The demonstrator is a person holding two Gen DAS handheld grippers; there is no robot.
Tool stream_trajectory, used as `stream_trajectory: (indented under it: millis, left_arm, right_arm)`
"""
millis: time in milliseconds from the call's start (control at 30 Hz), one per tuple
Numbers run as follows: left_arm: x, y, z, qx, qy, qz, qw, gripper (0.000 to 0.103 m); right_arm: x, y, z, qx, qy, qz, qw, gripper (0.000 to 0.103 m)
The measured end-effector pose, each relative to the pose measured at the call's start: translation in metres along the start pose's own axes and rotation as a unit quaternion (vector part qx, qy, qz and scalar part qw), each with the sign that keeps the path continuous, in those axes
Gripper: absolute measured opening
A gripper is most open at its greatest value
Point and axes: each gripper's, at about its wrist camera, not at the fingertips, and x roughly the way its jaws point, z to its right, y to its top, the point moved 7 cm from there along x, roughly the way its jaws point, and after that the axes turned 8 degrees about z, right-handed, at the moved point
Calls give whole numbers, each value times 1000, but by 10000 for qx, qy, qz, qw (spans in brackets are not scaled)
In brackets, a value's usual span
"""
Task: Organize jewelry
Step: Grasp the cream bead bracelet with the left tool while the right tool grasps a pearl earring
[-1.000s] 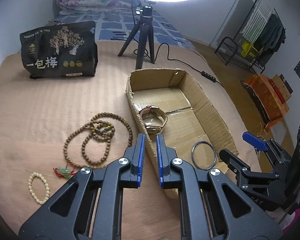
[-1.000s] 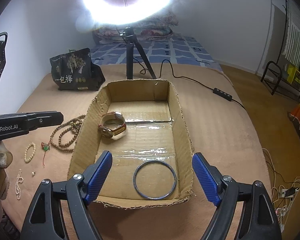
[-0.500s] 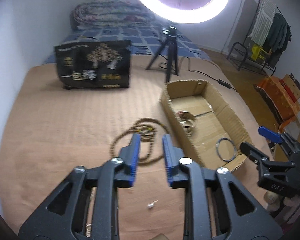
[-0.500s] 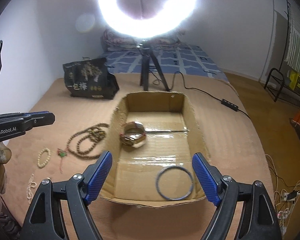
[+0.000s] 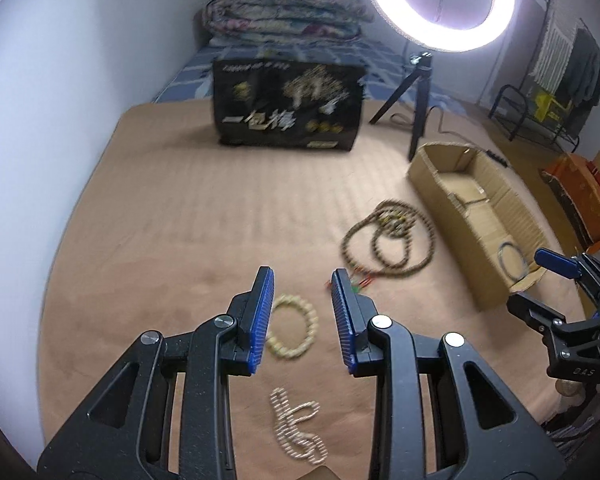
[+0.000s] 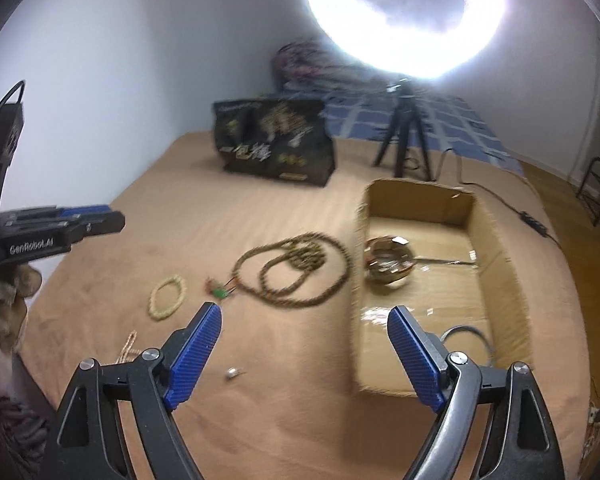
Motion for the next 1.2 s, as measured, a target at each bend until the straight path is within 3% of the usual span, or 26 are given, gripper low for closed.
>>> stream_trajectory:
  millis: [300, 433, 833, 1200]
  left_arm:
    - [27, -35, -26, -251, 50, -588, 9979, 29]
    - [46, -47, -31, -486, 37, -864, 9951, 29]
    - [91, -66, -32, -452, 142, -1330, 9900, 29]
    - [109, -68, -35, -446, 118, -1454, 9883, 29]
  right_arm:
    - [32, -42, -16, 326, 188, -672, 9970, 86]
    - [41, -58, -26, 117, 176, -823, 9964, 85]
    - [70, -79, -52, -760, 342, -1127, 9901, 62]
    - [83, -79, -54, -707, 534, -1295, 9876, 47]
